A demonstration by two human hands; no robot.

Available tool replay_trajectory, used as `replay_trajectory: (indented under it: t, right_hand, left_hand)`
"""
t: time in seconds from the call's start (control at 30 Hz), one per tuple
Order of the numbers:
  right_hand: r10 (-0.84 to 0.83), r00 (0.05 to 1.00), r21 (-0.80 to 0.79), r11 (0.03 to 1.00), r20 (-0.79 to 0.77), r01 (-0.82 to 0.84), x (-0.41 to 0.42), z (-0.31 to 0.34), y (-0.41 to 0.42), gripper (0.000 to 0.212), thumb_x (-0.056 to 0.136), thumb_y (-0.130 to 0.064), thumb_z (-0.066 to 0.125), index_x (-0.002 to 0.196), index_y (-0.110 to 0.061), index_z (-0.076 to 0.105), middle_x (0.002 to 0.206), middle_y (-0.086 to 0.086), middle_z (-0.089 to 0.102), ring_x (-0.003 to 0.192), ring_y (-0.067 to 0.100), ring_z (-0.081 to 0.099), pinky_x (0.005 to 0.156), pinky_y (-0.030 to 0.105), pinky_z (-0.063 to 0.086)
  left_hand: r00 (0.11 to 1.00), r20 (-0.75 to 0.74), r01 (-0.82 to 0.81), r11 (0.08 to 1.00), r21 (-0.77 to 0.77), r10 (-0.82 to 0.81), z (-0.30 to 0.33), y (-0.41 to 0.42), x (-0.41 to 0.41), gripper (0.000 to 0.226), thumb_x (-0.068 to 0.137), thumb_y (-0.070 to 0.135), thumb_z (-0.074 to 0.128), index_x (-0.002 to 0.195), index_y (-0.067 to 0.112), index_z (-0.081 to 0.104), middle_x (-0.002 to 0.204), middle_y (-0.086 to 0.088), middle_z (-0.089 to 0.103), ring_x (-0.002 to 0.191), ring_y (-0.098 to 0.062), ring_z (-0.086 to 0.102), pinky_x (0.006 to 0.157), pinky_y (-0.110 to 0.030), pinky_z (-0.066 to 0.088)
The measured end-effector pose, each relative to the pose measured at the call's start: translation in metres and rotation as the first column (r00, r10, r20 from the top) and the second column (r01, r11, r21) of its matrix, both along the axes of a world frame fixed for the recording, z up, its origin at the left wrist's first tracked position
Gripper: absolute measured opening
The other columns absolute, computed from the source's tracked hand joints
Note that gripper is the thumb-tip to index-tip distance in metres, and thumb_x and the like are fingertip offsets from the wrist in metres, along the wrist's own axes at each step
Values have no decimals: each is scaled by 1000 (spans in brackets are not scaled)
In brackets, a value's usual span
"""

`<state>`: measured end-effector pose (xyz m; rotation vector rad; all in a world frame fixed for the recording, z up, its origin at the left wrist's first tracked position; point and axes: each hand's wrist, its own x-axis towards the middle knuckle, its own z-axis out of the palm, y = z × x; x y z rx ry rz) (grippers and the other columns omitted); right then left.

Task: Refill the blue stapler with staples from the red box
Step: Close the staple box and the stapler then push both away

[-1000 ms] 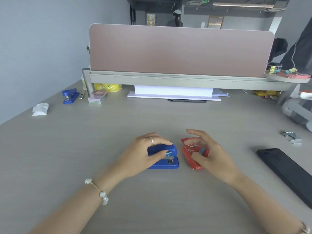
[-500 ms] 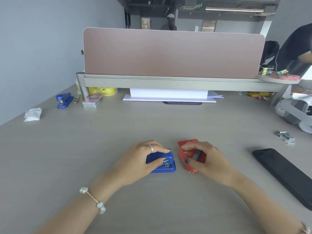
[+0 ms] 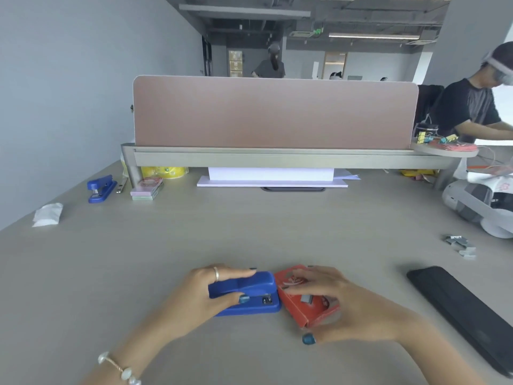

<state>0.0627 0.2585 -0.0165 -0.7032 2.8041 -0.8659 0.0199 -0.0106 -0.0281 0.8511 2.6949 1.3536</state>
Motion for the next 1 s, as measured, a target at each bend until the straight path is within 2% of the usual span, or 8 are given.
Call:
replay_trajectory:
  t: [0.17,0.3,0.4,0.5,0.57,0.7,0.8,1.0]
  right_hand:
    - [35,999,48,998,29,-36,-10,-7,9,61,72,-46,68,120,-65,35,142,-39,16,131,-17,-2,107,14,22]
    - [-62,991,53,996,-116,68,-19,-23,8,60,62,-55,70,110,-70,38,137,-48,17,128,-17,6,97,7,21]
    - [-104,969,44,992,-224,117,-31,-36,8,51,59,-70,62,106,-71,41,139,-45,17,127,-16,10,97,13,23]
    - [-118,978,76,988,-172,133,-50,-27,4,53,59,-68,64,97,-82,29,131,-47,19,123,-24,2,92,2,16]
    - [-118,986,111,985,-119,131,-67,-16,3,55,65,-51,69,100,-76,35,122,-48,13,120,-21,8,88,-3,13]
    - [-188,974,98,975,-128,202,-105,-11,2,57,73,-37,70,122,-50,43,131,-37,29,129,5,22,103,12,21]
    - [-271,947,40,959,-172,281,-136,-15,2,57,72,-31,71,123,-43,47,138,-16,44,131,14,26,106,22,25]
    - [-328,925,-20,944,-194,330,-200,-18,13,55,70,-27,75,122,-30,55,120,-6,60,124,22,38,107,27,28]
  left_hand:
    - [999,-29,14,1000,15,-13,-3,-2,-5,49,77,21,74,105,58,61,105,40,63,103,11,59,91,-8,40]
    - [996,-89,-10,1000,-9,9,-6,-2,-9,56,77,20,74,102,66,56,107,41,61,102,12,57,88,-4,38]
    - [995,-96,-23,1000,8,24,-5,2,-23,59,75,18,75,98,68,56,105,40,61,98,11,59,84,-5,40]
    - [999,-42,11,1000,14,-11,-1,7,-51,50,75,20,75,102,61,60,103,41,63,101,11,60,88,-9,42]
    - [999,-15,40,999,6,-40,1,11,-73,44,76,20,74,101,56,63,106,42,62,105,13,57,94,-12,42]
    - [1000,-17,17,999,42,-16,2,21,-116,38,77,17,73,93,51,66,103,46,59,103,18,56,92,-5,39]
    - [999,-44,2,998,58,1,-2,31,-149,39,78,18,72,93,52,65,102,46,60,102,17,56,90,-5,39]
    - [999,-48,7,994,107,-2,-8,47,-216,33,78,18,72,100,42,68,92,51,59,104,18,55,91,-3,36]
